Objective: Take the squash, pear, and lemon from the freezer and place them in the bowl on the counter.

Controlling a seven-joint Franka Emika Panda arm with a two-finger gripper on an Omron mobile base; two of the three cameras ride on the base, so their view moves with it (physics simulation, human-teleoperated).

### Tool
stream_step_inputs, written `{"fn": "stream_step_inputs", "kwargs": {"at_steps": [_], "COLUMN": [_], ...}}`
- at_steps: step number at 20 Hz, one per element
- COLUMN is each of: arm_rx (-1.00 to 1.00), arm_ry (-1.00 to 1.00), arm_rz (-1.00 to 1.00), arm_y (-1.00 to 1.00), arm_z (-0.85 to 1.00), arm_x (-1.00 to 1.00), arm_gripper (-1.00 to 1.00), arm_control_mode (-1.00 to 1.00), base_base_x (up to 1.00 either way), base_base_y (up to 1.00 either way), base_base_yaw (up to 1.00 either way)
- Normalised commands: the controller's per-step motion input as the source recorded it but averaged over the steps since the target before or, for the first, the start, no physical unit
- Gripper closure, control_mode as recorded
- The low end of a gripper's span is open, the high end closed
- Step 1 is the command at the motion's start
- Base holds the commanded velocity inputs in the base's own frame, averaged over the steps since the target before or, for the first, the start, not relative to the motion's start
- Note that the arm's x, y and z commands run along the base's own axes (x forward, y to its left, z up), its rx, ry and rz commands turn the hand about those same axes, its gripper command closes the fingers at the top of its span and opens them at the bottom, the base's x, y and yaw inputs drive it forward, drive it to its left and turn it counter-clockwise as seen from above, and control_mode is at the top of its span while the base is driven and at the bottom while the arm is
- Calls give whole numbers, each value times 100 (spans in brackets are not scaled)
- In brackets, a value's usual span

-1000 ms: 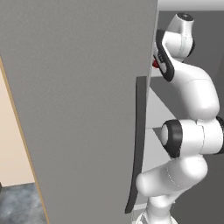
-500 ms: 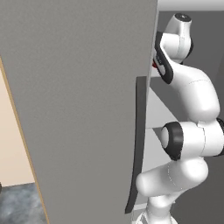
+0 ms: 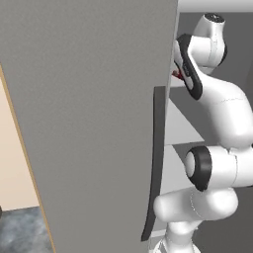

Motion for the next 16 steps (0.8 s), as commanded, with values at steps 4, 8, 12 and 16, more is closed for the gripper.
{"fn": "stream_step_inputs", "kwargs": {"at_steps": [4, 8, 12, 16], "arm_rx": [0, 0, -1, -4], "arm_ry": [-2, 1, 0, 0], "arm_rz": [0, -1, -1, 0], "arm_y": [-43, -32, 9, 64], "arm_z": [19, 23, 3, 0], "arm_x": [-100, -100, -100, -100], "arm_gripper": [100, 100, 100, 100], "arm_control_mode": [-100, -100, -100, -100], "base_base_x": [0, 0, 0, 0], "base_base_y": [0, 0, 0, 0], "base_base_yaw": [0, 0, 0, 0]}}
